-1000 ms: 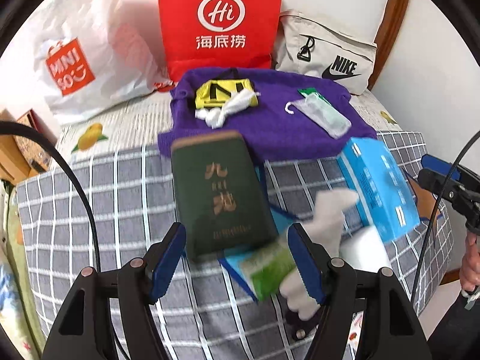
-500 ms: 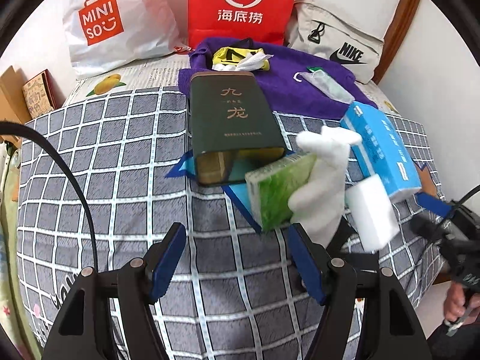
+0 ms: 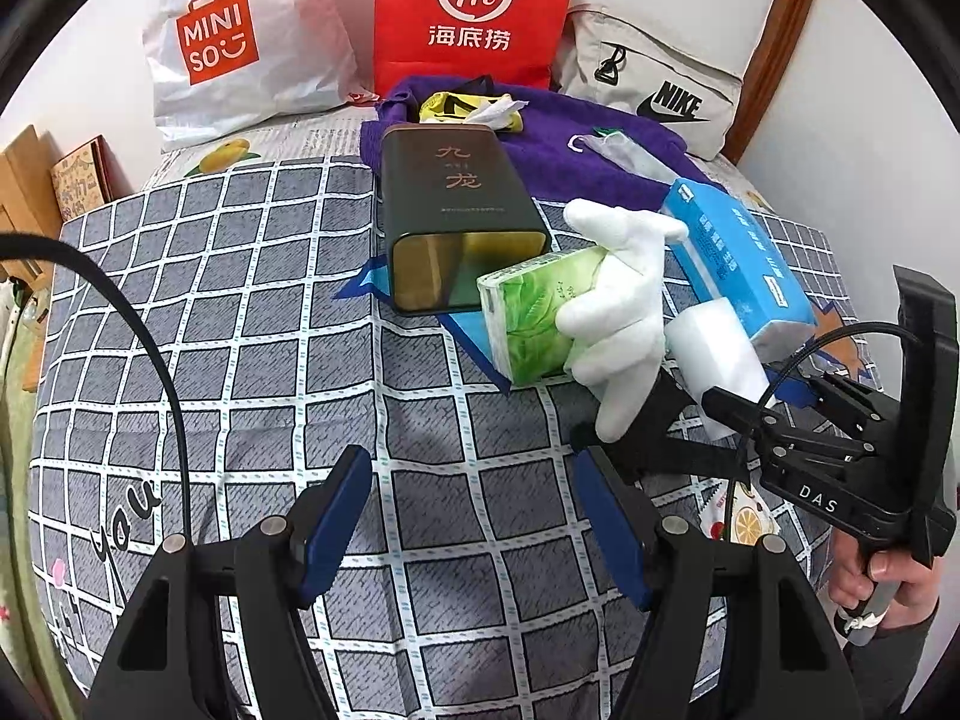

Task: Organize soft objects
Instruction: 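Grasp the white sponge block with the right tool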

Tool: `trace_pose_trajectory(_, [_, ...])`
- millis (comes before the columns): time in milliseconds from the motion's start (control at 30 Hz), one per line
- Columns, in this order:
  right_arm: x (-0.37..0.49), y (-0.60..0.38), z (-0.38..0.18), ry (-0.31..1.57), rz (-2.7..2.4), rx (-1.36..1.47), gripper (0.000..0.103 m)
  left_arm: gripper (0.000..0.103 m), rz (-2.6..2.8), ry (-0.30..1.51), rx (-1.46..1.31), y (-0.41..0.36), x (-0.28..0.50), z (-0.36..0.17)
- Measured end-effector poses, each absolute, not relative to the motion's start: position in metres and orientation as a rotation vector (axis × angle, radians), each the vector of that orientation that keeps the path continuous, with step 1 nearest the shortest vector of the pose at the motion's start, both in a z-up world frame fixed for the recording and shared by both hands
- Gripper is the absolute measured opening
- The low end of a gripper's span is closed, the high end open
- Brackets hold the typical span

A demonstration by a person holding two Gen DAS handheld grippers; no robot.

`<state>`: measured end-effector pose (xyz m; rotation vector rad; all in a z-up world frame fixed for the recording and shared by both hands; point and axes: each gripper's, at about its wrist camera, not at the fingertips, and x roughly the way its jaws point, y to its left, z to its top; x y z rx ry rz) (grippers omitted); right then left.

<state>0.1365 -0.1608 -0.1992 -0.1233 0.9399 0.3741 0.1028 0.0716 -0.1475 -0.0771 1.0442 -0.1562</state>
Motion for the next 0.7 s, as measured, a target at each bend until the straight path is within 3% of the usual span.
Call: trace_pose_trajectory(700, [0.091,-0.198,-0.153,0.814,0.396,-0.057,0.051,0.069,-0.25,0.975,-0.018,0.024,0.11,-0.142])
